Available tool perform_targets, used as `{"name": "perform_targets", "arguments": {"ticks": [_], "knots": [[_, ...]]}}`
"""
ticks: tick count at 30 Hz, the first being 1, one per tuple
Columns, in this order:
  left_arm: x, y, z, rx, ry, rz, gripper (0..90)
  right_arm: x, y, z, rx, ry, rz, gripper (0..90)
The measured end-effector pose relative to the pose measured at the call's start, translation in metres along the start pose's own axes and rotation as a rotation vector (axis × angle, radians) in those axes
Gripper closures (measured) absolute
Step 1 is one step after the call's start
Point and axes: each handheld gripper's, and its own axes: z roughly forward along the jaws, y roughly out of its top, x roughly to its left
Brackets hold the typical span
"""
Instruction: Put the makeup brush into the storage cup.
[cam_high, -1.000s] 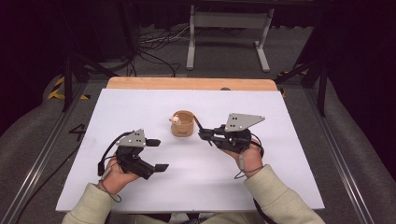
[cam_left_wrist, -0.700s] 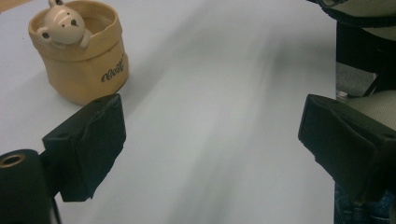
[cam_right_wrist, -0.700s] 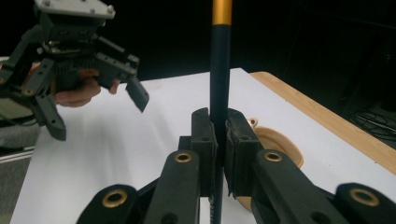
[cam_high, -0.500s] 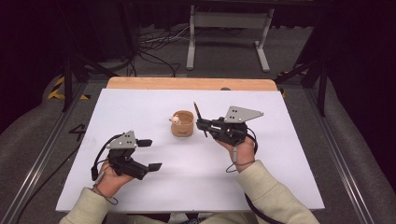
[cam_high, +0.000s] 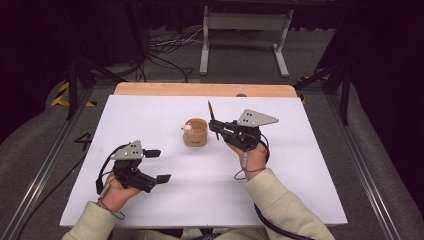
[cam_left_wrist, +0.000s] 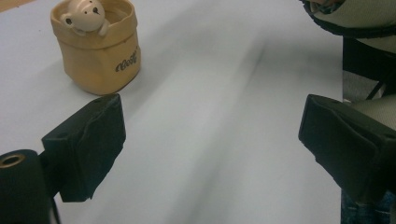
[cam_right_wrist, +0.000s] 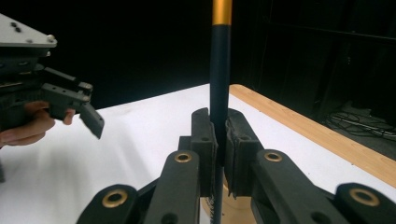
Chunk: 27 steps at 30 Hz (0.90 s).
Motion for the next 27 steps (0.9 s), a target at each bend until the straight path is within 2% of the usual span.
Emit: {"name": "perform_targets", "arguments": {"ticks": [5,10,14,20,26,27], "knots": [[0.0,0.0,0.001,0.003,0.007,-0.002,7.7,-0.001,0.002,0.006,-0.007,-0.023,0.003,84.1],[0.0,-0.001,-0.001,-0.014,0.022,-0.006,7.1,-0.002,0.004,0.013,-0.02,-0.037,0.003,84.2],[0.0,-0.004,-0.004,-0.028,0.038,-0.01,7.0,-0.003,0.006,0.021,-0.022,-0.048,-0.006,84.1],[0.001,-0.007,-0.006,-0.034,0.037,-0.018,7.1,-0.006,0.009,0.033,-0.021,-0.057,-0.025,84.1],[0.0,-0.009,-0.008,-0.044,0.059,-0.014,7.1,-0.008,0.012,0.046,-0.026,-0.08,-0.041,84.1],[-0.001,-0.011,-0.009,-0.06,0.071,-0.013,7.2,-0.009,0.012,0.048,-0.028,-0.083,-0.038,84.1]]}}
